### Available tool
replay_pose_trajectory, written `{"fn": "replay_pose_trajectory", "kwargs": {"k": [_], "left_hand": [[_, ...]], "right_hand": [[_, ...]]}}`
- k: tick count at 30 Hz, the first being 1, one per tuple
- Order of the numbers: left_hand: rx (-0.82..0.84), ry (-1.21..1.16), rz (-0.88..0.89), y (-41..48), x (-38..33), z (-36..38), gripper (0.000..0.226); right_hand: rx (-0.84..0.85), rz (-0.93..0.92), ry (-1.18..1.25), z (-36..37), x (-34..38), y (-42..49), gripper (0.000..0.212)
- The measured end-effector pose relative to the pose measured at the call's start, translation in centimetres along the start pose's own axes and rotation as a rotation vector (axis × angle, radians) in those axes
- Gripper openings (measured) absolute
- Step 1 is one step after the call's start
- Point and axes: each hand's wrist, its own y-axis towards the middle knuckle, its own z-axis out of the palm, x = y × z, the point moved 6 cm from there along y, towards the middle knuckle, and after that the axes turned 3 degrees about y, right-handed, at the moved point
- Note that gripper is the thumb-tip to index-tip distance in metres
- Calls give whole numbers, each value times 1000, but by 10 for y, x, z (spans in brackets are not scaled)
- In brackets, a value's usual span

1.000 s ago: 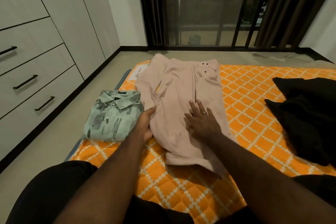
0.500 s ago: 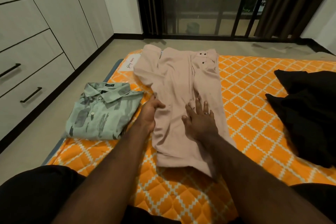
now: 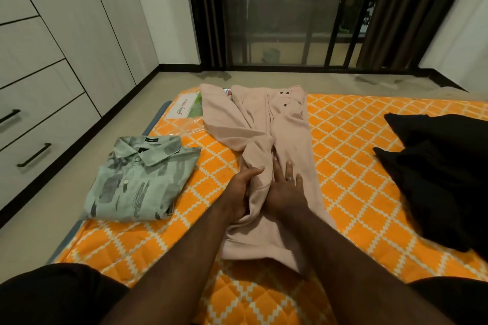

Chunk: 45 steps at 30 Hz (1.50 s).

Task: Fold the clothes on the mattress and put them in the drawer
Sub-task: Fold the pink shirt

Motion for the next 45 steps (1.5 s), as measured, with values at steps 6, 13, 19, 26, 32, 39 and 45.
{"fn": "replay_pose_trajectory", "kwargs": {"k": [6,13,19,26,32,39,45], "left_hand": [[-1,-111,-53,-10,6,2,45],[63,-198,-123,-38,12,12,49],[-13,-250,-141,-50,14,0,55],[-513,204,42,-31,-19,-56,52],[-690,831,197,18,-73,-95,39],[-512,1259,379,98,-160,-71,13],[-427,1223,373,194,-199,-73,52]], "right_hand": [[59,-91,-31,2,4,-10,99],[300,-83,-105,-3,9,-29,108],[368,-5,-45,-6,18,-42,108],[-61,53,452,-70,9,-26,33],[-391,105,587,-111,7,10,24],[-283,3,640,-135,36,135,22],[-223,114,750,-128,60,278,34]]}}
